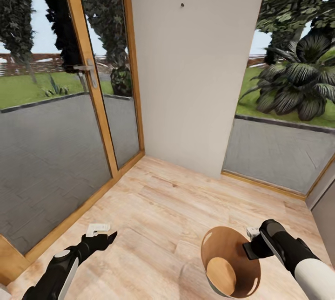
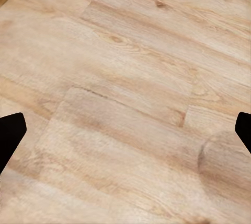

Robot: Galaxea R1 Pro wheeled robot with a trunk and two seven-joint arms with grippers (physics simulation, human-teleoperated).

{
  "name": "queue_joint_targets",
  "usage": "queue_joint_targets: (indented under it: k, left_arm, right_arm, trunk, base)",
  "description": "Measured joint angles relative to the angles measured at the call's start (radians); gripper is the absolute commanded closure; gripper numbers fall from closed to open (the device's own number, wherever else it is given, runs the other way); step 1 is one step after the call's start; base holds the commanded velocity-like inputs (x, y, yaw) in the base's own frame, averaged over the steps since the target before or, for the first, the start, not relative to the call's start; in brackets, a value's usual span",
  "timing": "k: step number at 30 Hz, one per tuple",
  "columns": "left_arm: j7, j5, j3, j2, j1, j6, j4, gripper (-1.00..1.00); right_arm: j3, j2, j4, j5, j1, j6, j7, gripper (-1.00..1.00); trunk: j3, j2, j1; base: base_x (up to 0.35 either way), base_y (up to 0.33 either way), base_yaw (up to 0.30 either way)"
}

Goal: Put the three can of soda from the living room inside the tash can in the kitchen.

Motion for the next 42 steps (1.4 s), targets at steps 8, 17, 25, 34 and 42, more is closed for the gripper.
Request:
queue_joint_targets:
  k: [8,17,25,34,42]
  left_arm:
    - [0.002,-0.002,0.000,-0.002,0.000,-0.013,0.010,-1.00]
    - [0.014,-0.002,0.000,-0.003,0.000,-0.017,0.011,-1.00]
    - [0.015,-0.002,0.000,-0.003,0.000,-0.017,0.012,-1.00]
    - [0.016,-0.002,0.000,-0.003,0.000,-0.017,0.011,-1.00]
    - [0.015,-0.002,0.000,-0.003,0.000,-0.017,0.011,-1.00]
  right_arm:
    - [0.004,0.007,-0.003,-0.007,-0.001,0.001,0.001,1.00]
    - [0.004,0.017,-0.007,-0.010,-0.001,0.002,-0.001,1.00]
    - [0.006,0.034,-0.007,0.007,-0.001,-0.001,-0.003,1.00]
    - [0.008,0.044,-0.007,-0.005,-0.001,0.001,-0.003,1.00]
    - [0.010,0.052,-0.006,0.000,-0.001,0.001,-0.003,1.00]
  trunk:
    - [0.000,0.000,0.000]
    - [0.000,0.000,0.000]
    - [0.000,0.000,0.000]
    - [0.000,0.000,0.000]
    - [0.000,0.000,0.000]
  base:
    - [-0.155,0.101,0.000]
    - [-0.069,0.033,0.000]
    - [-0.041,0.001,0.056]
    - [-0.108,0.000,0.214]
    - [-0.150,0.068,0.241]
